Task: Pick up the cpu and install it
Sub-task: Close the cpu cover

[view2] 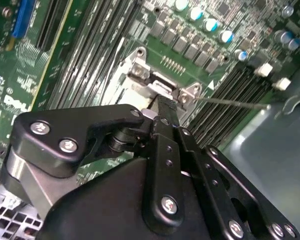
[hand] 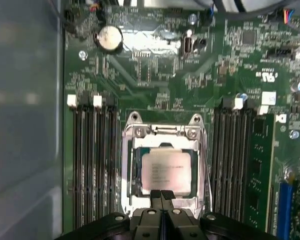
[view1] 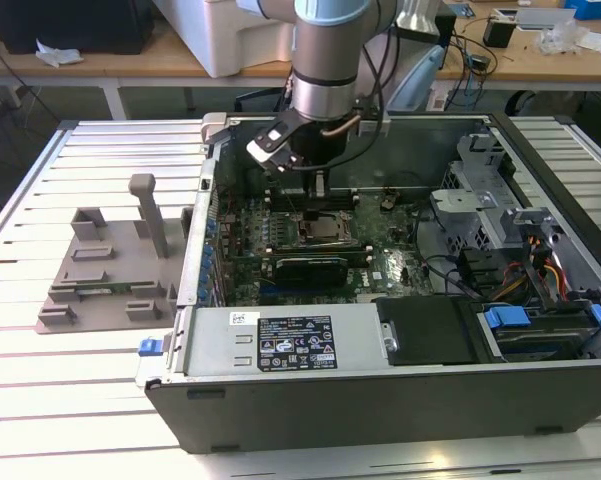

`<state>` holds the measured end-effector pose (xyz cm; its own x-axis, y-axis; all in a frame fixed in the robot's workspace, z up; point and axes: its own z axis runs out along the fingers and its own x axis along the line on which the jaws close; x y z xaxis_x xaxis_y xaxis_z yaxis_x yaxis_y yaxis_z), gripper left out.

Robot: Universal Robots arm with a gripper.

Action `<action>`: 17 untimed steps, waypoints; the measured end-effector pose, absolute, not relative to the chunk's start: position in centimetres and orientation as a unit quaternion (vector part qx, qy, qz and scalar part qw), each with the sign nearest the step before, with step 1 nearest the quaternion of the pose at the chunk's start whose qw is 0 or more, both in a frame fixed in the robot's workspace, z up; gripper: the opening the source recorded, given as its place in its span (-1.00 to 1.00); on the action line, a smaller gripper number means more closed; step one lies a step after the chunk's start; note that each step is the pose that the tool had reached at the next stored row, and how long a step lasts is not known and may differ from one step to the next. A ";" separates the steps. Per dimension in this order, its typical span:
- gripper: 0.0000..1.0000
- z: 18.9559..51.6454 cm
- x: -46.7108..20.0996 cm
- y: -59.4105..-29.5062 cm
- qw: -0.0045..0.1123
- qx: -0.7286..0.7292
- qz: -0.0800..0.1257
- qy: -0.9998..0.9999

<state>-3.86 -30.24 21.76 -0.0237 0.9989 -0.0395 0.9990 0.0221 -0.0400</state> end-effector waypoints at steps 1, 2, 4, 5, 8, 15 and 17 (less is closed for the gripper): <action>-0.79 21.7 -4.0 -30.2 0.000 0.699 -0.028 0.715; -0.79 21.6 -4.2 -30.2 0.000 0.699 -0.028 0.715; -0.79 21.4 -4.5 -30.2 0.000 0.699 -0.028 0.715; -0.79 21.2 -4.7 -30.2 0.000 0.699 -0.028 0.715; -0.79 20.9 -5.1 -30.2 0.000 0.699 -0.028 0.715; -0.79 20.6 -4.2 -30.2 -0.002 0.698 -0.026 0.715; -0.79 20.6 -3.3 -30.2 -0.004 0.698 -0.024 0.715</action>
<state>-3.31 -30.23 20.60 -0.0246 0.9993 -0.0281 0.9989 0.0235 -0.0397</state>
